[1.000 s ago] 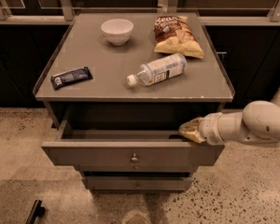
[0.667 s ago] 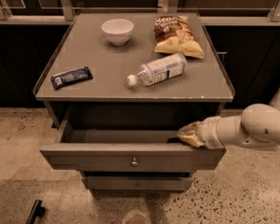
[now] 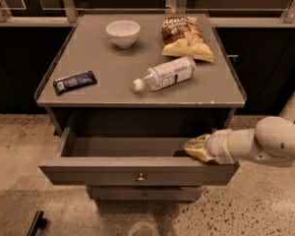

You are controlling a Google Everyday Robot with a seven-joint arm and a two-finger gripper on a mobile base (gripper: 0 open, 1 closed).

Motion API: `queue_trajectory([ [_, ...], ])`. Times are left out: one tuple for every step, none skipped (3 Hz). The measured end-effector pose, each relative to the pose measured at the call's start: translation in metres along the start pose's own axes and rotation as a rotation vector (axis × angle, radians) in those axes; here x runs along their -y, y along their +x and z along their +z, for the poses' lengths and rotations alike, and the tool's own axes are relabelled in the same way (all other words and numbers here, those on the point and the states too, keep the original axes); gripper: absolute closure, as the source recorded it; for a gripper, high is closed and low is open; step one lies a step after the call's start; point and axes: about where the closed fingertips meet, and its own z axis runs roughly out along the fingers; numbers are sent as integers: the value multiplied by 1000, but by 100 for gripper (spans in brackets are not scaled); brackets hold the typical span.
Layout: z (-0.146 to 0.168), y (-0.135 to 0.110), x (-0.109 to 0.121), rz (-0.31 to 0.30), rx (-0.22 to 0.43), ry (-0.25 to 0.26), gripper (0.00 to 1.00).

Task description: Open top drawer

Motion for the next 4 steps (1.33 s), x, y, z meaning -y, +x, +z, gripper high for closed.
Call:
queue_trajectory([
  [-2,-2,0,0,0,0,100],
  [-4,6,-20,49,15,-12,100],
  [-6,5,-20,49,16,-11,100],
  [-24,6,-25,62,58,68,100],
])
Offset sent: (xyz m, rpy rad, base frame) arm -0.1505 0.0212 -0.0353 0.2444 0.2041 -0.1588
